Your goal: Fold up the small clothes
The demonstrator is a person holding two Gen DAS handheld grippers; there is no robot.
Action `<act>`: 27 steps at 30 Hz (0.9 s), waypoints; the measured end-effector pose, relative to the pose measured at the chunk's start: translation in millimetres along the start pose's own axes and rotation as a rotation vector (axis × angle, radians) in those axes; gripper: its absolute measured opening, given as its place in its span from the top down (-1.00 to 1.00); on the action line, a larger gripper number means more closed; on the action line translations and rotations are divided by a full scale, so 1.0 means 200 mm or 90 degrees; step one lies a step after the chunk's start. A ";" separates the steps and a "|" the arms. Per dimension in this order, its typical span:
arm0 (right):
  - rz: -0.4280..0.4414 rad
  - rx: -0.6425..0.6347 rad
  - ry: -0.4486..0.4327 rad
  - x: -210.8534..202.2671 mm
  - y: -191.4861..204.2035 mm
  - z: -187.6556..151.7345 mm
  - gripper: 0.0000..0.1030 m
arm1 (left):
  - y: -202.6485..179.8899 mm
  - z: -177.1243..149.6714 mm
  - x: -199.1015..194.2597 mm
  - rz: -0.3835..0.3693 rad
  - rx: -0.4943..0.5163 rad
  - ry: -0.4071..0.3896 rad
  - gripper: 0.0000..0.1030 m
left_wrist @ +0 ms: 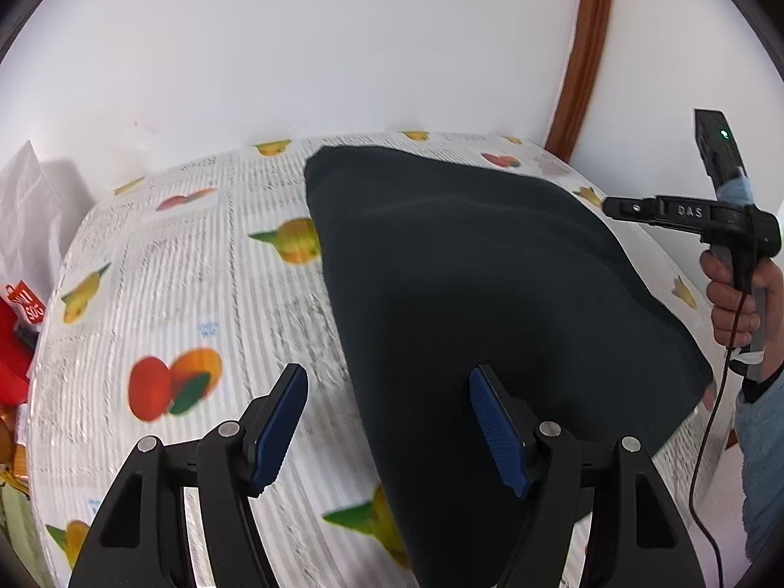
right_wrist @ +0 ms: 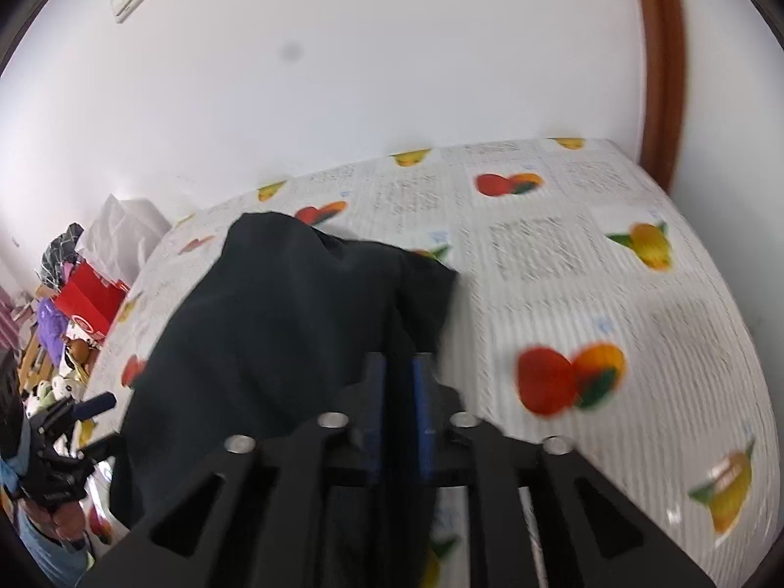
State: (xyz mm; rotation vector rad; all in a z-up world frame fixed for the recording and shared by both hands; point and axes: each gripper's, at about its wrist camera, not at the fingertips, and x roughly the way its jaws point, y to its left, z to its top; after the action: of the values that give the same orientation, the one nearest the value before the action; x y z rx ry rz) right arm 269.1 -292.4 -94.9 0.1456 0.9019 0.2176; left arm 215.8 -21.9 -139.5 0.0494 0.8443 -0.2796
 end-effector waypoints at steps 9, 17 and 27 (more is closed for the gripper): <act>-0.010 0.033 0.069 0.36 0.05 0.23 0.28 | 0.08 0.09 0.09 0.044 -0.005 0.011 -0.29; 0.039 -0.001 -0.037 0.29 0.06 0.29 0.88 | 0.11 0.07 0.13 0.018 -0.004 0.016 -0.32; -0.002 0.039 0.045 0.47 0.05 0.36 0.38 | 0.15 0.07 0.13 -0.005 -0.018 0.020 -0.32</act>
State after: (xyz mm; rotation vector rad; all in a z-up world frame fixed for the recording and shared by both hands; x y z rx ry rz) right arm 381.8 -262.4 -119.8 0.1938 0.9789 0.1932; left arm 250.5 -0.9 -152.1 0.0241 0.8800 -0.2741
